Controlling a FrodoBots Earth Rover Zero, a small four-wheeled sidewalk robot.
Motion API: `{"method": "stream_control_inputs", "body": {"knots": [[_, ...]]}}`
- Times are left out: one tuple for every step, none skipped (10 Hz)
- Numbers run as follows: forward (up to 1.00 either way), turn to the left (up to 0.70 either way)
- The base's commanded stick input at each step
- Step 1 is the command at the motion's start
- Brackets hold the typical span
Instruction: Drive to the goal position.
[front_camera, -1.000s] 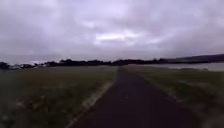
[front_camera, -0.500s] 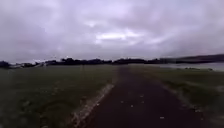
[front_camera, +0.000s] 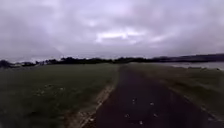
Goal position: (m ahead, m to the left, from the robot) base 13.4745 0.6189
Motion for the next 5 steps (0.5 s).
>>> {"method": "stream_control_inputs", "body": {"knots": [[0.85,0.0],[0.85,0.0],[0.85,0.0],[0.85,0.0],[0.85,0.0]]}}
